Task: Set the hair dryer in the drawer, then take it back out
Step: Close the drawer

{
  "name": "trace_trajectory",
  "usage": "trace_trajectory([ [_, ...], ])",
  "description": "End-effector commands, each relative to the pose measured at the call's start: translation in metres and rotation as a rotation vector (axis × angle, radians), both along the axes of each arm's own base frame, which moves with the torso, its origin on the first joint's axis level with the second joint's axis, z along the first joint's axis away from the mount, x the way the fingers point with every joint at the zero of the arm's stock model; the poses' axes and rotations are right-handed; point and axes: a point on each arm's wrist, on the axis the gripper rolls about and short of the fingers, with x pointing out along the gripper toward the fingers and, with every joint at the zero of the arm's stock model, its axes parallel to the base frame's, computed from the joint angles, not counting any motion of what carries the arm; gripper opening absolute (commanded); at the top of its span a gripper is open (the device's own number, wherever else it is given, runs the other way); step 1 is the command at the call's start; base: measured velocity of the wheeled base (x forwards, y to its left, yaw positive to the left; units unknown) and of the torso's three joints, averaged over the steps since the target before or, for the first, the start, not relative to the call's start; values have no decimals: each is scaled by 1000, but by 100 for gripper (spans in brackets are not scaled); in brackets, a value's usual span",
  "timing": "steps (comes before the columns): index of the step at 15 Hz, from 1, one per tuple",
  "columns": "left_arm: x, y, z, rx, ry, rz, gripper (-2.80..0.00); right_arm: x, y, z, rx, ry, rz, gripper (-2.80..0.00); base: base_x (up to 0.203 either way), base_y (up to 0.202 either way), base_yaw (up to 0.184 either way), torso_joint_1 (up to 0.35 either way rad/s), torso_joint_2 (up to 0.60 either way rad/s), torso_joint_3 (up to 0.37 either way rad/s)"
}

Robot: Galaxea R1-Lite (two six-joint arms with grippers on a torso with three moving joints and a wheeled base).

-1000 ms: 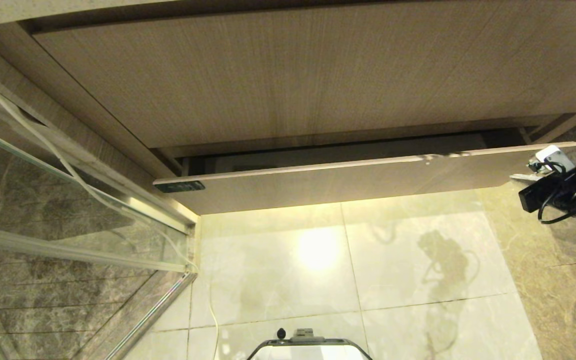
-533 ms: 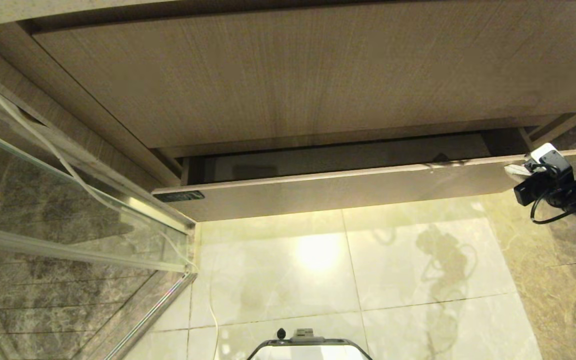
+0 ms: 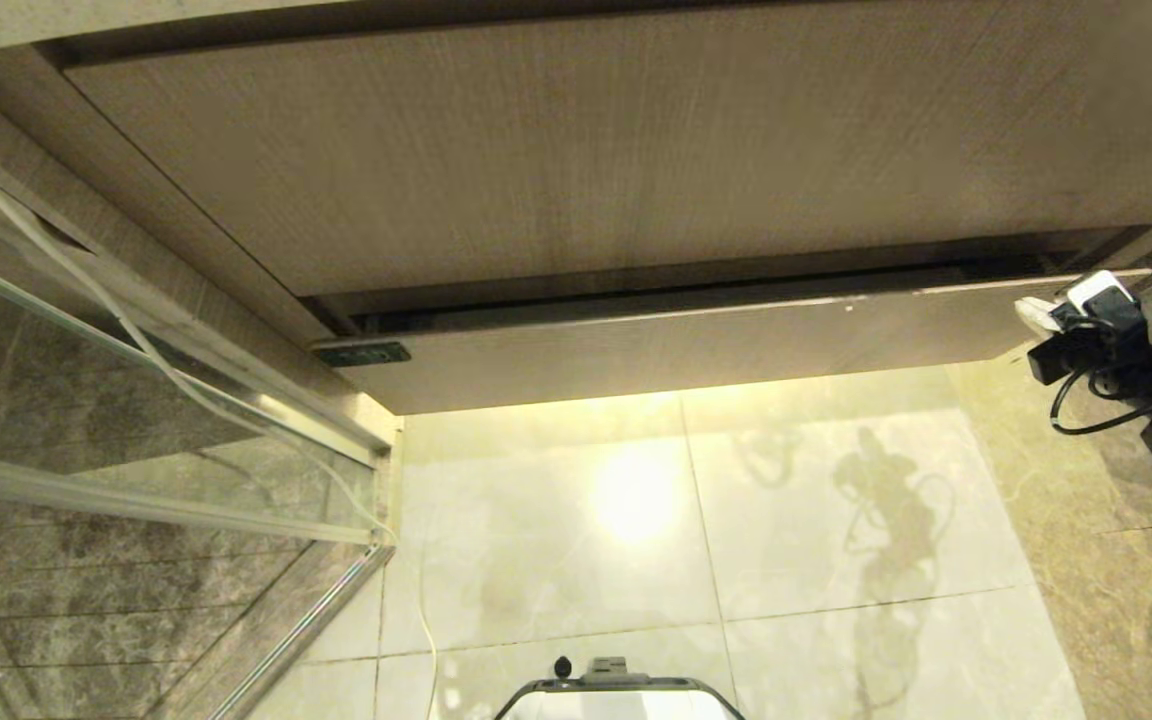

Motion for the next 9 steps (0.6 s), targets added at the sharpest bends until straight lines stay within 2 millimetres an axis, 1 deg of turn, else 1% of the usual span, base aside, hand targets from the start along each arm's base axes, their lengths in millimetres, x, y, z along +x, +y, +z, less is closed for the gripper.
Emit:
trace_trajectory([
  [1,0,0,0,0,1,0,-280,5,-2,-3,-3,-8,2,-280,0,0,0,0,0,0],
  [7,0,0,0,0,-1,0,-280,1,-1,3,9,-5,1,-280,0,0,0,0,0,0],
  [8,0,0,0,0,1,0,-280,1,1,6,10,-10,4,-280,0,0,0,0,0,0],
  [9,0,0,0,0,-1,0,-280,2,7,10,7,-21,21,-280,0,0,0,0,0,0],
])
